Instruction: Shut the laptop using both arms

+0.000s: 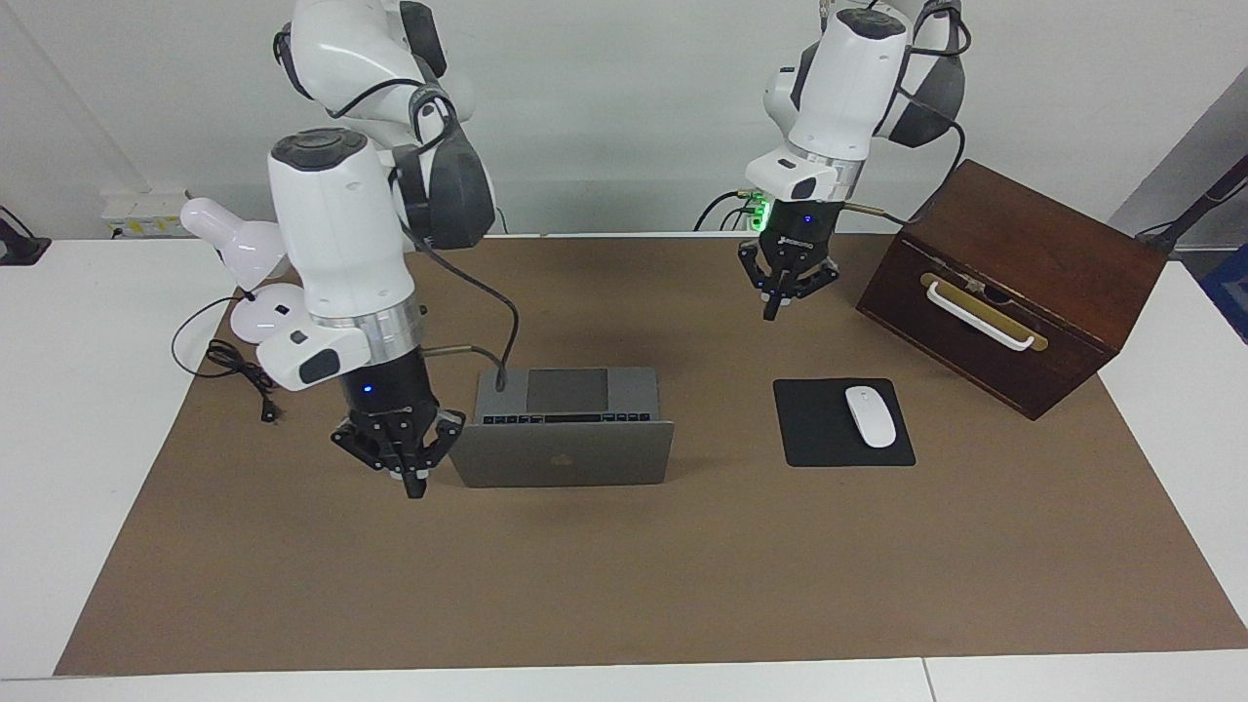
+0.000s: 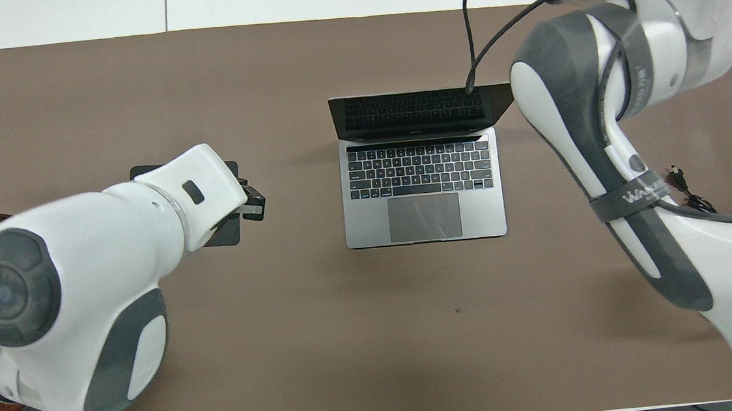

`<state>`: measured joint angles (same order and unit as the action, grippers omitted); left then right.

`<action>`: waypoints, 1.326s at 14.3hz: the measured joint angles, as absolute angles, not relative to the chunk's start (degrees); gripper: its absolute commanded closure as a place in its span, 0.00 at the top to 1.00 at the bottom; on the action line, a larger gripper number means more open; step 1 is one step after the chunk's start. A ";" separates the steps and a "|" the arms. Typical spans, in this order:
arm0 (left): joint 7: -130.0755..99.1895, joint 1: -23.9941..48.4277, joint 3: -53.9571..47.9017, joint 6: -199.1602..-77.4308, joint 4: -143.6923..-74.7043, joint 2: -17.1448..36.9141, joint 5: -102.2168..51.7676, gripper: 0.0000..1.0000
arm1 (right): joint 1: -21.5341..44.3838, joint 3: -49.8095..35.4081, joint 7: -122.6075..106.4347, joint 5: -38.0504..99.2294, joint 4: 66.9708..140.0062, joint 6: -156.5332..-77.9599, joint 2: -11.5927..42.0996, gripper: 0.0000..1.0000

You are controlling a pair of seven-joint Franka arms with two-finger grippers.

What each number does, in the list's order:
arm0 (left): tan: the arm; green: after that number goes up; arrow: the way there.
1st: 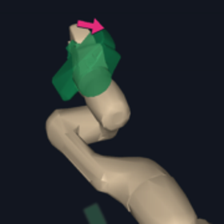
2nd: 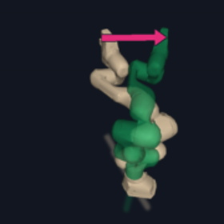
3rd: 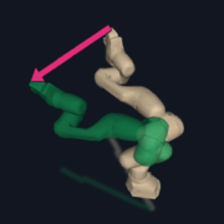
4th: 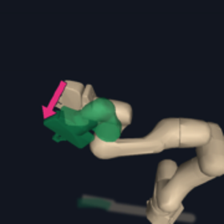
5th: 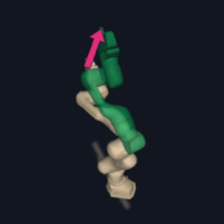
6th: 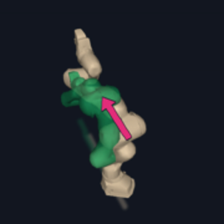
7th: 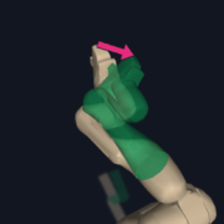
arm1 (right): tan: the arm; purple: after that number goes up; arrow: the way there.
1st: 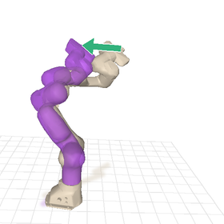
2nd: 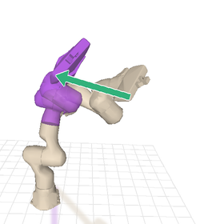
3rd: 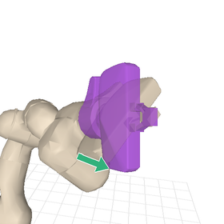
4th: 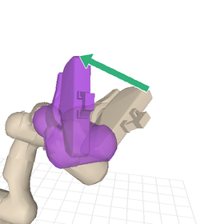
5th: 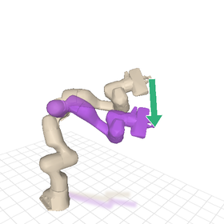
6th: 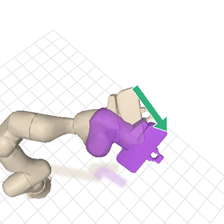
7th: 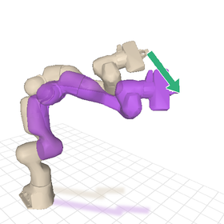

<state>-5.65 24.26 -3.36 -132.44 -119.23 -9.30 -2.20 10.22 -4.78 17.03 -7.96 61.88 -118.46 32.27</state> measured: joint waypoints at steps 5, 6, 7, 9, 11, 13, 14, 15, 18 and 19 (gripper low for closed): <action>-5.95 29.57 -3.44 -148.94 -131.48 -12.88 -2.20 0.00 | 11.78 -4.87 18.70 -8.16 61.82 -118.23 32.76 0.00; -6.04 30.77 -3.48 -152.88 -134.11 -12.84 -2.20 0.00 | 11.96 -4.91 18.88 -8.11 61.82 -118.12 32.92 0.00; -6.20 31.71 -3.51 -156.19 -136.36 -12.74 -2.20 0.00 | 12.18 -4.93 18.97 -8.07 61.82 -118.11 33.06 0.00; -6.26 33.14 -3.50 -162.20 -139.55 -11.95 -2.20 0.00 | 12.66 -4.97 19.18 -7.88 61.84 -117.25 33.24 0.00; -6.26 34.91 -3.53 -167.91 -141.01 -9.41 -2.20 0.00 | 12.80 -5.00 19.56 -6.37 61.86 -116.08 33.45 0.00; -6.26 36.41 -3.56 -173.47 -141.23 -5.68 -2.20 0.00 | 12.80 -4.99 19.57 -5.46 61.92 -114.16 33.55 0.00; -6.18 36.83 -3.56 -175.90 -141.25 -3.83 -2.19 0.00 | 12.80 -4.99 19.59 -5.39 62.05 -113.41 33.58 0.00; -5.98 37.28 -3.54 -177.78 -141.25 -2.18 -2.18 0.00 | 12.79 -4.99 19.61 -5.26 62.28 -112.96 33.61 0.00; -3.39 37.94 -3.54 -179.84 -141.23 0.58 -2.15 0.00 | 12.55 -4.93 19.63 -3.23 63.66 -112.66 33.62 0.00; -2.51 37.94 -3.45 -180.48 -141.23 1.08 -2.15 0.00 | 12.48 -4.91 19.63 -2.99 64.05 -112.66 33.61 0.00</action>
<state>-2.51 37.94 -3.45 -180.48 -141.23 1.08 -2.15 12.48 -4.91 19.63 -2.99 64.05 -112.66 33.61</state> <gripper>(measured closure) 0.991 0.991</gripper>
